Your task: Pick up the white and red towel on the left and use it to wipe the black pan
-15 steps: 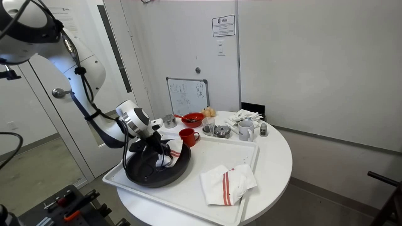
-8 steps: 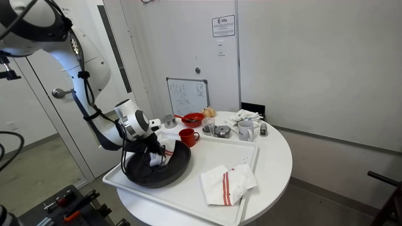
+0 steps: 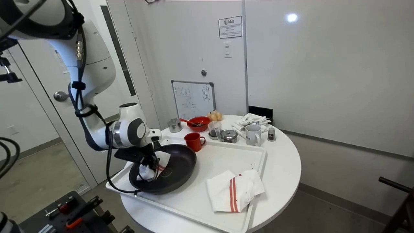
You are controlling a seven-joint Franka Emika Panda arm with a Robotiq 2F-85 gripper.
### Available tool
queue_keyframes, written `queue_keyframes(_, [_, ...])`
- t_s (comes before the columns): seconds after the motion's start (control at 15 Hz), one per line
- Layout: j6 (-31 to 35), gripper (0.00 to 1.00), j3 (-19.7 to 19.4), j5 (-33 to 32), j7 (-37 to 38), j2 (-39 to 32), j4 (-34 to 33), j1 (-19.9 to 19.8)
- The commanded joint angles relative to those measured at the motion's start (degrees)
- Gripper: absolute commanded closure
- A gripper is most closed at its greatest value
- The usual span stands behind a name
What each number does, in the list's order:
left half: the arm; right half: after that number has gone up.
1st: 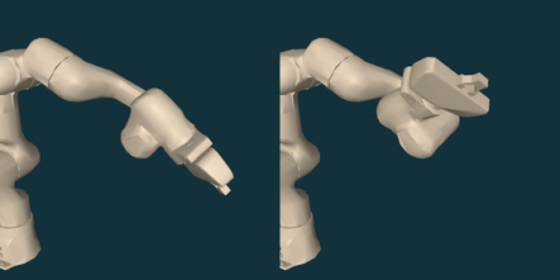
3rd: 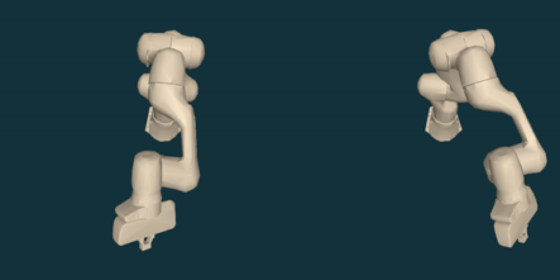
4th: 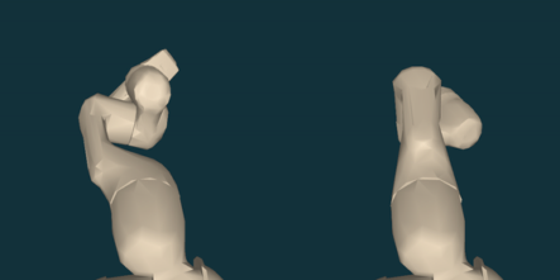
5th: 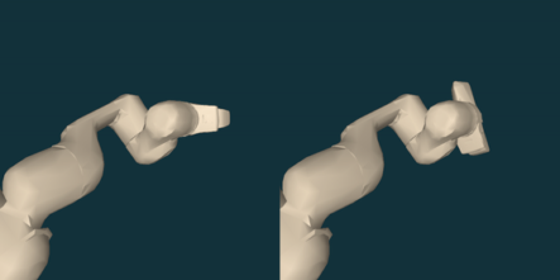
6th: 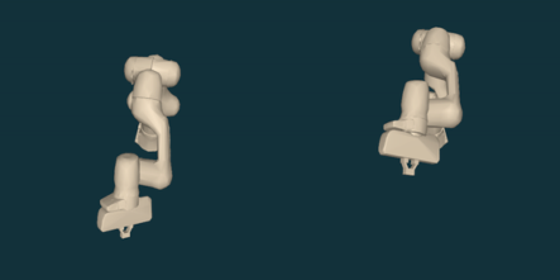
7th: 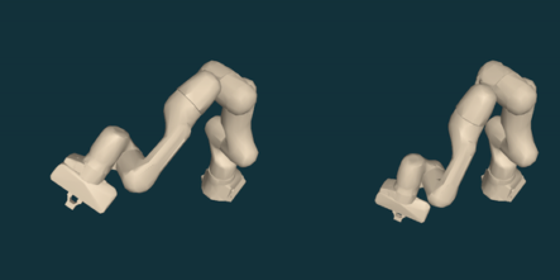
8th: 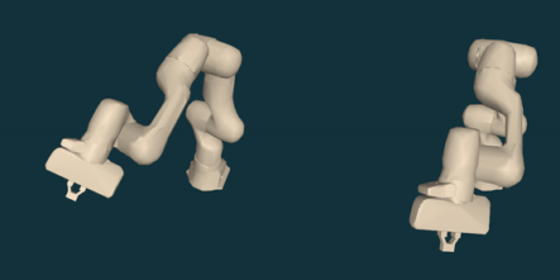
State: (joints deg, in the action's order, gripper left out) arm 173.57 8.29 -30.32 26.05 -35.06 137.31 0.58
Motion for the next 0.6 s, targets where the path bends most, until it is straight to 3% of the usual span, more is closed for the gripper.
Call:
queue_keyframes(0.0, [-5.7, 0.96, -2.1, 12.9, -9.1, 4.9, 2.9, 3.1])
queue_keyframes(0.2, [-7.8, 0.96, -6.7, 16.4, -10.7, 8.0, 3.5, 7.8])
queue_keyframes(0.53, [-9.4, 0.96, -16.8, 14.1, -7.0, 13.2, 5.3, 16.3])
